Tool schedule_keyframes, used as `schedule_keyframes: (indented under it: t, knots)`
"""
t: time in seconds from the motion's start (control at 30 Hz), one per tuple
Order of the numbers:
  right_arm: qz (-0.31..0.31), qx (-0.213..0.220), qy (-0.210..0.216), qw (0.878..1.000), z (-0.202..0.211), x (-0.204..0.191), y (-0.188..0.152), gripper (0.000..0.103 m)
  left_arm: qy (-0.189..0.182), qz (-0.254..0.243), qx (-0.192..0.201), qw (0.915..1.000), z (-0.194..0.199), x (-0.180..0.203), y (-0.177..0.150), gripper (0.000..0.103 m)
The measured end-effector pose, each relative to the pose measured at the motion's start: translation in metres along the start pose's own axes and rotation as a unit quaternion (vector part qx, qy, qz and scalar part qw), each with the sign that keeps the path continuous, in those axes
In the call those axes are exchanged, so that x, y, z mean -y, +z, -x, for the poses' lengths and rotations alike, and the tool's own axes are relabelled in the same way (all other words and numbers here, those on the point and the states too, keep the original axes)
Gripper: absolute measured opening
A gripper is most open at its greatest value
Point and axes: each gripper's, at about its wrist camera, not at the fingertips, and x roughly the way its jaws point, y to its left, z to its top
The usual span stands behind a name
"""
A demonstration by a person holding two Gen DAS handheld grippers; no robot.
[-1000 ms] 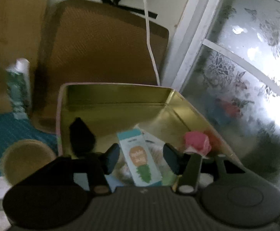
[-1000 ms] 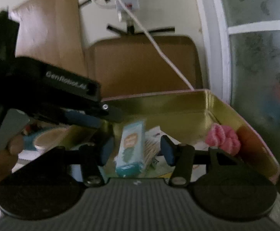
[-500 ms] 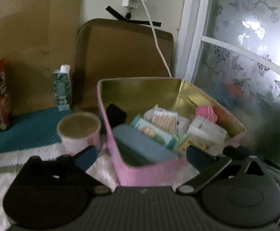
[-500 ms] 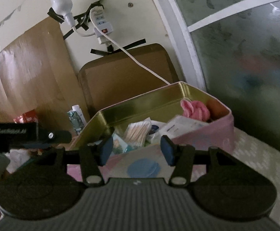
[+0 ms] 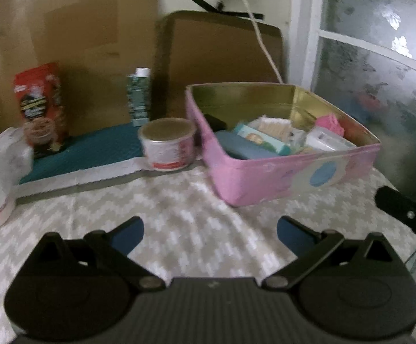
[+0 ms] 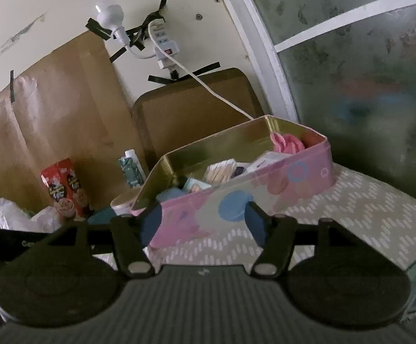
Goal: Organize soft objects
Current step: 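Carry the teal box into the pink tin and open the right tool, then withdraw the right tool from the pink tin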
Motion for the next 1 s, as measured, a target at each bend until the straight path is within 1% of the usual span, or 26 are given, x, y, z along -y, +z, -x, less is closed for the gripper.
schedule_keyframes:
  t: [0.13,0.27,0.47,0.7,0.87,1.0]
  knots:
    - [0.008,-0.001,0.011,1.0,0.008,-0.009,-0.001,0.069,0.022,0.007,0.036,0.9991,0.019,-0.007,-0.008,0.103]
    - [0.026,0.003,0.02,0.999,0.012,-0.015,-0.001,0.074,0.042,-0.002,0.048,0.998,0.028,-0.005,-0.011,0.103]
    - [0.021,0.004,0.027,0.999,0.013,-0.015,0.002,0.074,0.037,-0.001,0.048,0.9982,0.032,-0.004,-0.012,0.103]
    - [0.027,0.009,0.022,0.999,0.009,-0.014,-0.001,0.075,0.08,-0.011,0.048,0.9956,0.028,-0.004,-0.016,0.103]
    - [0.024,-0.004,0.021,0.999,0.0,-0.013,-0.005,0.075,0.081,-0.009,0.035,0.996,0.019,-0.006,-0.015,0.103]
    - [0.022,-0.003,0.015,1.0,-0.005,-0.01,-0.006,0.076,0.078,-0.011,0.031,0.9964,0.01,-0.006,-0.015,0.103]
